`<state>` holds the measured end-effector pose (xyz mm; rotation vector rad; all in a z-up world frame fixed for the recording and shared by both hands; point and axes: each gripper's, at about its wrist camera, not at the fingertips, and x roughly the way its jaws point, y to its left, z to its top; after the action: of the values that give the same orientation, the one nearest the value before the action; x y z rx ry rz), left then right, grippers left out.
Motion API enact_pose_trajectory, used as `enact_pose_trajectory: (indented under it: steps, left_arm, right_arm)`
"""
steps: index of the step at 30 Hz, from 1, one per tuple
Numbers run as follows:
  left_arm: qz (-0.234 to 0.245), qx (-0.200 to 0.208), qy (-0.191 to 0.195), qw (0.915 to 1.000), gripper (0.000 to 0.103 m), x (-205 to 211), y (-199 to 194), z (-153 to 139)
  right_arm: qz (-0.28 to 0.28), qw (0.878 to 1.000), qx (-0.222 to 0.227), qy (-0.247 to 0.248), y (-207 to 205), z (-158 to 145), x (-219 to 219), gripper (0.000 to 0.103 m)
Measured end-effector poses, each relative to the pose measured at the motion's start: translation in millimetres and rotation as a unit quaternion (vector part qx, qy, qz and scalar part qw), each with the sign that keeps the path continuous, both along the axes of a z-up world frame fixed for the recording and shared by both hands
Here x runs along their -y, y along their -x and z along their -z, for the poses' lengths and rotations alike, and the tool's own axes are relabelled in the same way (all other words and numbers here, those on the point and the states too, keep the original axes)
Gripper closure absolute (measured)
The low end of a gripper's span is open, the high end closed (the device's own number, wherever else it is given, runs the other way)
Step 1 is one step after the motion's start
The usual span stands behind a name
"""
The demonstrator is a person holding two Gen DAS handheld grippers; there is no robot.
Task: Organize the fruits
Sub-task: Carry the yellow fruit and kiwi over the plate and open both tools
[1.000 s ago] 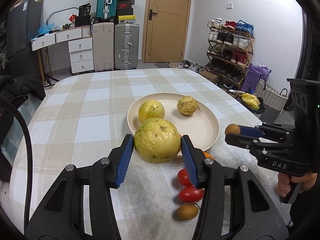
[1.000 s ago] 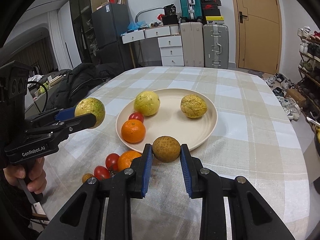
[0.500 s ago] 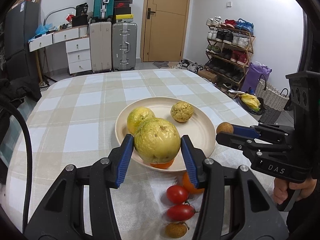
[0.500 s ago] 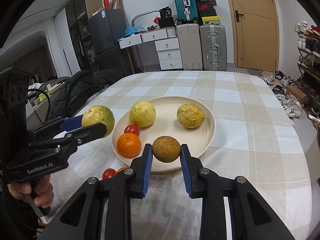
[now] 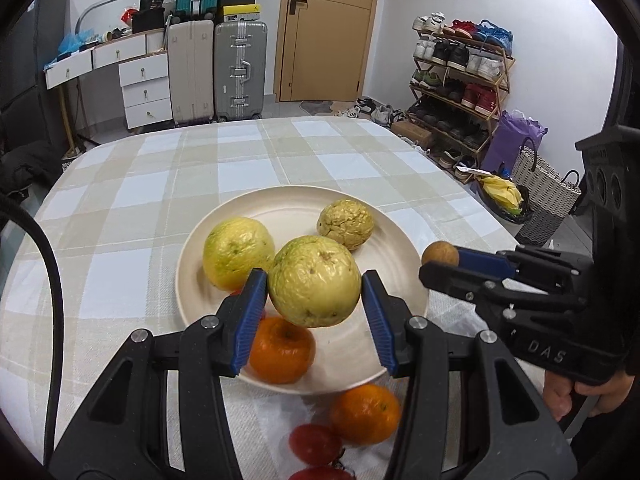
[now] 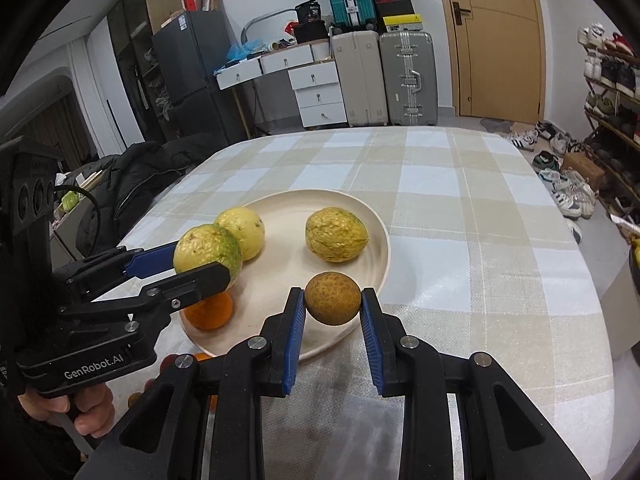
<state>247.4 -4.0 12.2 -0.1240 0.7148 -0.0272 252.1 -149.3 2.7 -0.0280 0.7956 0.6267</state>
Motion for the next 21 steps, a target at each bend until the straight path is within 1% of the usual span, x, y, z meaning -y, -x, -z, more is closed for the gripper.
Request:
enact_pose_trajectory:
  steps: [6, 14, 18, 21]
  left_arm:
    - [0.016, -0.010, -0.013, 0.9997, 0.057, 13.7, -19.8, 2.6]
    - [0.010, -0.024, -0.009, 0.9996, 0.057, 14.2, -35.5, 11.0]
    - [0.000, -0.036, -0.028, 0.9990, 0.057, 15.0, -40.2, 13.2]
    - [-0.003, -0.051, -0.026, 0.9983, 0.057, 14.3, -45.3, 17.2]
  right_arm:
    - [-0.002, 1.000, -0.005, 0.019, -6.2, 8.4, -7.6, 0.074]
    - [0.007, 1.000, -0.012, 0.020, -12.7, 12.1, -5.0, 0.074]
    - [0.005, 1.000, -0.012, 0.028, -16.2, 13.3, -8.2, 0.074]
    - [0.008, 0.999, -0.015, 0.027, -19.6, 13.9, -7.9, 0.074]
